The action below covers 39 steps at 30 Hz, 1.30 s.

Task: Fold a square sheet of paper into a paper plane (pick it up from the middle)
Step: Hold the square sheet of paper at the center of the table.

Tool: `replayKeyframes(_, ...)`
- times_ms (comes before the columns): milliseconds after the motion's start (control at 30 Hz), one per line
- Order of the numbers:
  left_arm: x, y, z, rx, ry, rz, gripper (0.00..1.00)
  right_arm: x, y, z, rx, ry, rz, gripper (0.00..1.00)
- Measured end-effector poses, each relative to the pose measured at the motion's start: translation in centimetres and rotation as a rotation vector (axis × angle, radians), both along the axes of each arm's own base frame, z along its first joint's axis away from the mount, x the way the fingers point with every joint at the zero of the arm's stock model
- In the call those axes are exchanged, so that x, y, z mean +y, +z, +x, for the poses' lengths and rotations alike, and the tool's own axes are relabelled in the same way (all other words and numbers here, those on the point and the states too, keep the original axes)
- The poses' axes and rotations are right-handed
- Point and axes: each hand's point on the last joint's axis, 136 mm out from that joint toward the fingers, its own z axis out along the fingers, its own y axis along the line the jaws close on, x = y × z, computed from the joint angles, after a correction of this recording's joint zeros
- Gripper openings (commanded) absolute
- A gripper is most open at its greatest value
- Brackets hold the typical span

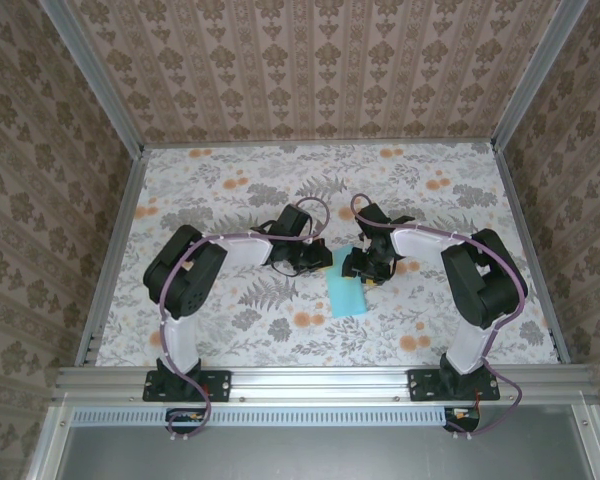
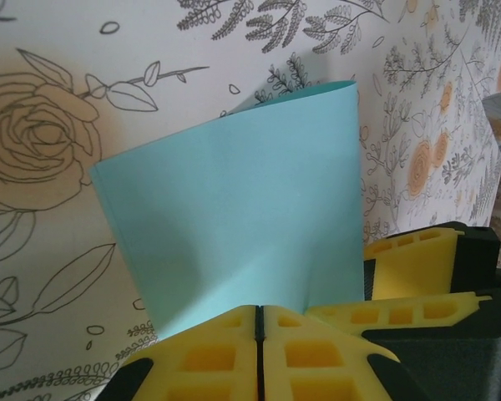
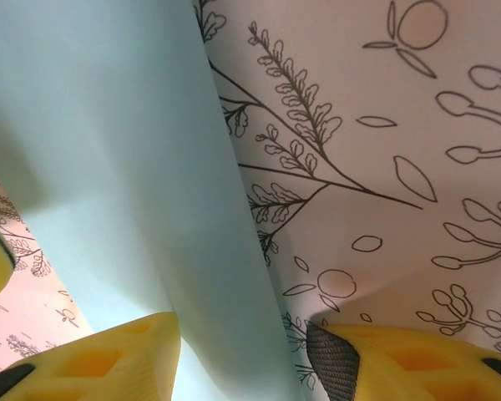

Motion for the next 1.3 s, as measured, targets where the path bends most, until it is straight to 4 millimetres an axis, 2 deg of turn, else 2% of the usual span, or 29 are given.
replayKeyframes(600, 1.1, -1.8, -1.2, 0.084, 0.0, 0.103, 0.05, 0.0, 0.0, 0.0, 0.002, 0.002, -0.005, 0.53)
replayKeyframes(800, 0.8, -1.8, -0.9, 0.105, -0.007, 0.125, 0.05, 0.1, 0.1, 0.0, 0.001, 0.003, -0.004, 0.53)
replayKeyframes(1033, 0.9, -1.8, -0.9, 0.129, -0.011, 0.15, 0.03, 0.5, 1.4, 0.3, -0.046, 0.02, 0.014, 0.58)
replayKeyframes(1133, 0.9, -1.9, -0.9, 0.133, -0.012, 0.157, 0.03, -0.3, 1.9, 0.3, -0.071, 0.011, -0.021, 0.57)
replayKeyframes(1200, 0.9, -1.9, -0.9, 0.134, -0.014, 0.16, 0.02, -1.1, 2.7, 0.4, -0.096, 0.0, -0.038, 0.54)
replayKeyframes(1300, 0.9, -1.9, -0.9, 0.138, -0.015, 0.163, 0.02, -1.6, 5.1, 1.0, -0.172, -0.016, -0.039, 0.49)
